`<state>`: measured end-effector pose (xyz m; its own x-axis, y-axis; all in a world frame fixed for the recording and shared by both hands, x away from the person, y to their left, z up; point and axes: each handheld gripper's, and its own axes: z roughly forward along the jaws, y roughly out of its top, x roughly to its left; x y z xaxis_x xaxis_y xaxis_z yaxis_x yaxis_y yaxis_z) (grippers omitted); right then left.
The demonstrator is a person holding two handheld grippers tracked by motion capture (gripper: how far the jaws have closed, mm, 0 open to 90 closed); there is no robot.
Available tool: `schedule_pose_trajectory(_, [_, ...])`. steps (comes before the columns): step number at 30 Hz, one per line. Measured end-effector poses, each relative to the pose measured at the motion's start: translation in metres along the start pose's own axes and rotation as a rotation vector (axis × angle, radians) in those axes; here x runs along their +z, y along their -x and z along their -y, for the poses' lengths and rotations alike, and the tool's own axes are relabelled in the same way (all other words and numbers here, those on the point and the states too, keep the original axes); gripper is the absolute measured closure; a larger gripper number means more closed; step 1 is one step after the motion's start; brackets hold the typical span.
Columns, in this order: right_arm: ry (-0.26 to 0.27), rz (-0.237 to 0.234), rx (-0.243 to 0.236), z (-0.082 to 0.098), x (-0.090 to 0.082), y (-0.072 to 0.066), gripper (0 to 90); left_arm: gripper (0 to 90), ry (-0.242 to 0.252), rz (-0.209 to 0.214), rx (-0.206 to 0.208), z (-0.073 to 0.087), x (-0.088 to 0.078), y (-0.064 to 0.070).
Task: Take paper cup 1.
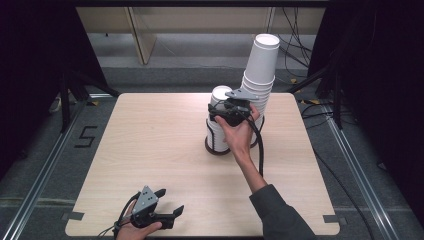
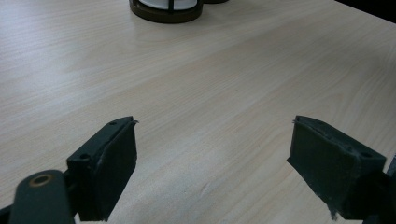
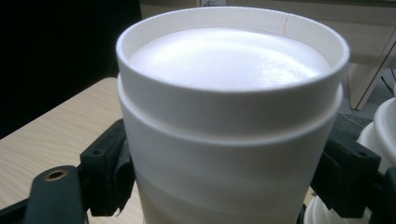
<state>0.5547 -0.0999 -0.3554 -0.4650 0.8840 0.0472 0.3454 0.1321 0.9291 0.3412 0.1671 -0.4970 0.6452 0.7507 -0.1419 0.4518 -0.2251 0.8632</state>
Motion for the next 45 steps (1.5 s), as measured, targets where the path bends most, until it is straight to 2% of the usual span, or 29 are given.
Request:
schedule_pose_trajectory(4, [0.011, 0.012, 0.006, -0.002, -0.003, -0.001, 20.0, 14.6, 0.003, 0.005, -0.001, 0.0, 0.0, 0.0])
schedule_pose_trajectory(8, [0.039, 0.014, 0.002, -0.01, -0.008, -0.001, 20.0, 14.6, -0.002, 0.003, 0.004, 0.0, 0.0, 0.0])
schedule_pose_trajectory(9, [0.046, 0.013, 0.013, -0.015, -0.012, -0.001, 20.0, 14.6, -0.002, 0.003, 0.004, 0.0, 0.0, 0.0])
schedule_pose_trajectory(11, [0.057, 0.015, -0.001, -0.018, -0.013, 0.0, 20.0, 14.6, 0.0, 0.001, 0.0, 0.0, 0.0, 0.0])
schedule_pose_trajectory(12, [0.079, 0.01, -0.004, -0.025, -0.018, 0.0, 20.0, 14.6, 0.006, 0.007, -0.004, 0.0, 0.001, 0.001])
schedule_pose_trajectory(15, [0.088, 0.007, -0.011, -0.03, -0.021, 0.0, 20.1, 14.7, 0.004, 0.008, -0.002, 0.0, 0.001, 0.001])
schedule_pose_trajectory(21, [0.144, 0.004, -0.027, -0.055, -0.04, -0.003, 20.1, 14.6, 0.003, 0.012, -0.004, 0.001, 0.002, 0.0])
schedule_pose_trajectory(22, [0.15, 0.005, -0.05, -0.058, -0.043, -0.003, 20.1, 14.6, 0.001, 0.012, -0.004, 0.0, 0.002, 0.001])
schedule_pose_trajectory(25, [0.163, 0.007, -0.061, -0.065, -0.05, -0.004, 20.1, 14.6, -0.004, 0.016, 0.007, 0.001, 0.002, 0.001])
schedule_pose_trajectory(27, [0.184, -0.002, -0.071, -0.074, -0.06, -0.005, 20.1, 14.6, -0.004, 0.014, 0.004, 0.001, 0.002, 0.001])
schedule_pose_trajectory(30, [0.186, -0.021, -0.076, -0.078, -0.069, -0.004, 20.1, 14.6, -0.006, 0.014, 0.005, 0.001, 0.001, 0.0])
schedule_pose_trajectory(32, [0.183, -0.033, -0.068, -0.078, -0.072, -0.004, 20.1, 14.6, -0.003, 0.012, 0.0, 0.001, 0.002, 0.0])
schedule_pose_trajectory(36, [0.176, -0.056, -0.085, -0.073, -0.085, -0.002, 20.1, 14.6, -0.007, 0.013, 0.01, 0.001, 0.002, 0.001])
schedule_pose_trajectory(38, [0.174, -0.066, -0.075, -0.07, -0.087, -0.001, 20.1, 14.6, -0.007, 0.005, 0.005, 0.001, 0.002, 0.001])
schedule_pose_trajectory(39, [0.163, -0.079, -0.064, -0.067, -0.089, -0.001, 20.1, 14.6, -0.009, 0.006, 0.004, 0.001, 0.002, 0.0])
schedule_pose_trajectory(42, [0.152, -0.099, -0.071, -0.058, -0.095, -0.001, 20.1, 14.6, -0.014, 0.001, 0.006, 0.001, 0.001, 0.001])
schedule_pose_trajectory(45, [0.135, -0.136, -0.094, -0.041, -0.104, -0.001, 20.1, 14.6, -0.01, 0.004, 0.003, 0.001, 0.002, 0.0])
